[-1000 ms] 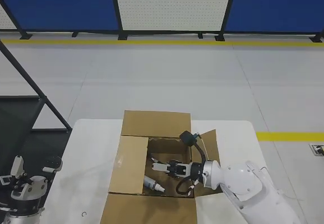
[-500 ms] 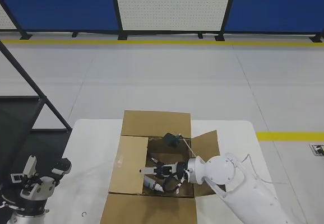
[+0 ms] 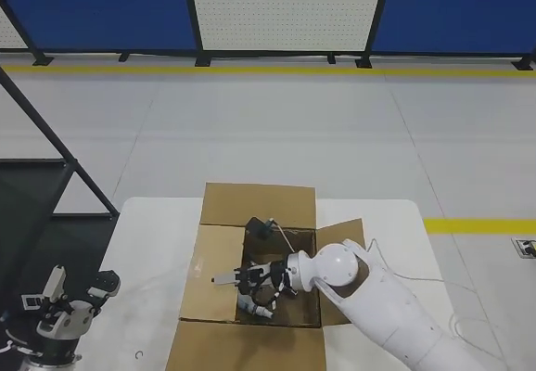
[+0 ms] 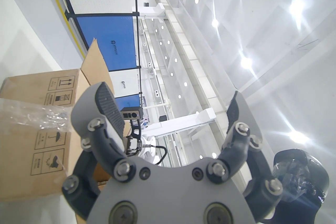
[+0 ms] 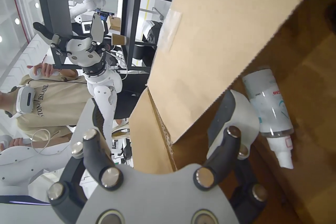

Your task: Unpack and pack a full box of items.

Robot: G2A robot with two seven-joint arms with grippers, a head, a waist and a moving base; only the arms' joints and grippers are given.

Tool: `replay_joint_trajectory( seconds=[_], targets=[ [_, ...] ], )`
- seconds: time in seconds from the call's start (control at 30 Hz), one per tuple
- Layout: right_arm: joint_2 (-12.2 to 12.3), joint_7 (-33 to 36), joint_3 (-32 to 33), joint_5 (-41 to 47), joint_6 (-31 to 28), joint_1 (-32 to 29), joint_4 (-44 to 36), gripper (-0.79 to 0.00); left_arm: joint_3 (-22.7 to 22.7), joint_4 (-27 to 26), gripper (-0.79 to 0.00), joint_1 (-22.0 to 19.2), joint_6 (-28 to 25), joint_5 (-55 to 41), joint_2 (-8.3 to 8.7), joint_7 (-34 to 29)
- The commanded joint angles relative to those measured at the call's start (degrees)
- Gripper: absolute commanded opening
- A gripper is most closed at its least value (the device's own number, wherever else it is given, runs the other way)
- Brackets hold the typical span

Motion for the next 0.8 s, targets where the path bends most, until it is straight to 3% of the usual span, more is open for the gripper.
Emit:
replay_joint_trajectory(
  seconds=[0.0, 0.4, 0.77],
  targets=[
    [-0.76, -0.52, -0.14, 0.85, -2.8, 0.53, 0.99, 0.0, 0.13, 0.11, 0.0, -0.1, -0.07, 0.12, -0.01, 0.06],
    [-4.01, -4.79, -0.05, 1.55, -9.78, 2.92, 2.68, 0.0, 0.92, 0.66, 0.0, -0.68, -0.28, -0.55, -0.13, 0.49],
    [-7.94, -10.42, -1.98, 1.51, -11.01, 5.77, 5.03, 0.0, -0.38, 1.26, 0.0, -0.63, -0.78, -2.51, -0.19, 1.27]
  ],
)
